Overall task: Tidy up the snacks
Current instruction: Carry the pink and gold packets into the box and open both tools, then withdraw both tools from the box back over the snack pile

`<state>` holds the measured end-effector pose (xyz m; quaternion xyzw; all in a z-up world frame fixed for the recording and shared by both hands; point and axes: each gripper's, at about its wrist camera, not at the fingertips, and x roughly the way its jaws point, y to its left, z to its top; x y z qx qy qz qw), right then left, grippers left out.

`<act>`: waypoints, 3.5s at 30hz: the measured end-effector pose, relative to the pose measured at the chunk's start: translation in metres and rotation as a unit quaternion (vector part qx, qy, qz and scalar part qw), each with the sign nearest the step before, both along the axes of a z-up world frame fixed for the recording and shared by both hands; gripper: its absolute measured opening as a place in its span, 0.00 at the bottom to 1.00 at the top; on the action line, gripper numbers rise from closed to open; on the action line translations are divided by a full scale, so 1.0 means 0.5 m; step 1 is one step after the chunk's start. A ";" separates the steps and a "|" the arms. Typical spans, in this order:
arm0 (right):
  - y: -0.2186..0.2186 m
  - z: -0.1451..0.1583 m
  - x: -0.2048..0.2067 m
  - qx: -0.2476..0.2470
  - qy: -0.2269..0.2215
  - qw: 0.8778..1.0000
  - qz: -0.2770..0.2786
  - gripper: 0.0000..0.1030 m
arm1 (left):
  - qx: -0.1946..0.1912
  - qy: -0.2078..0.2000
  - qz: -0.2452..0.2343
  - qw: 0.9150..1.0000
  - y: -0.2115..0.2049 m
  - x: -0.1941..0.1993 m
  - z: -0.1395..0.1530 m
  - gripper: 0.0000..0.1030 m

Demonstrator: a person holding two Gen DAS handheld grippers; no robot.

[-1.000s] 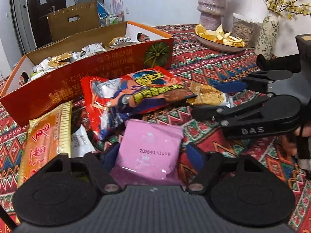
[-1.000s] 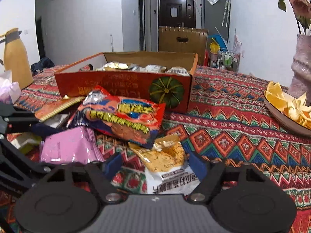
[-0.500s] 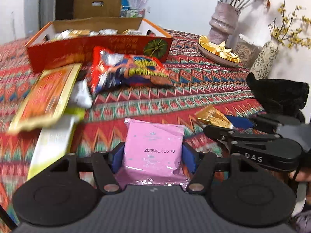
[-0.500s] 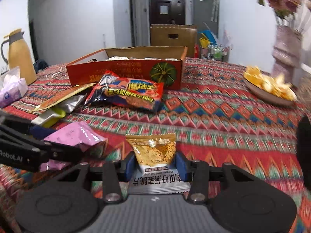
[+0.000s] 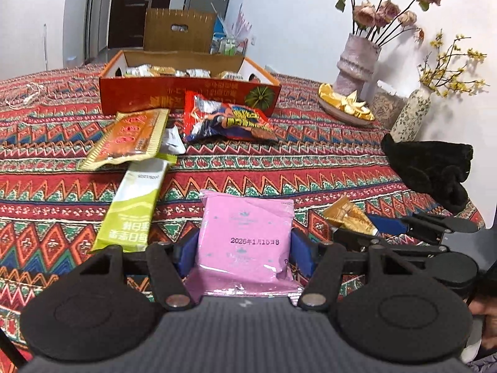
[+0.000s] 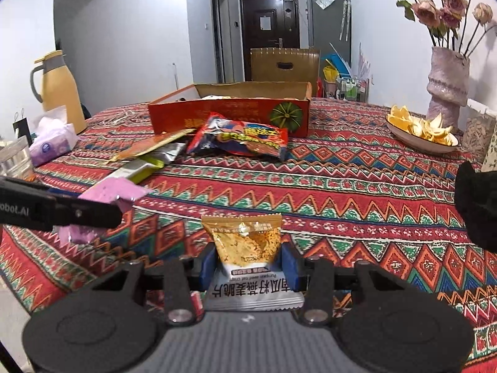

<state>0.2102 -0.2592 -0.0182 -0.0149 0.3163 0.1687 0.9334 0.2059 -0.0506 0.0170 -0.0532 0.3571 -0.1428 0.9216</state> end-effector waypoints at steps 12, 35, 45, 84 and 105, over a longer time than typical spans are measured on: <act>0.028 0.045 0.034 -0.032 -0.043 0.998 0.018 0.42 | -0.049 0.005 -0.014 0.999 0.031 0.071 0.033 0.61; 0.095 0.087 0.673 -0.044 -0.054 0.998 -0.007 0.43 | -0.044 -0.023 0.045 0.998 0.040 0.673 0.077 0.61; 0.120 0.039 0.698 -0.087 -0.005 0.996 0.012 0.72 | -0.036 0.023 0.041 0.998 0.025 0.733 -0.018 0.74; 0.014 0.094 0.036 -0.037 -0.056 0.998 0.008 0.84 | -0.019 -0.068 0.073 0.995 0.156 -0.036 0.077 0.91; 0.104 0.028 -0.014 0.030 0.030 0.998 0.035 0.85 | 0.006 -0.051 0.128 0.990 0.219 -0.124 0.005 0.91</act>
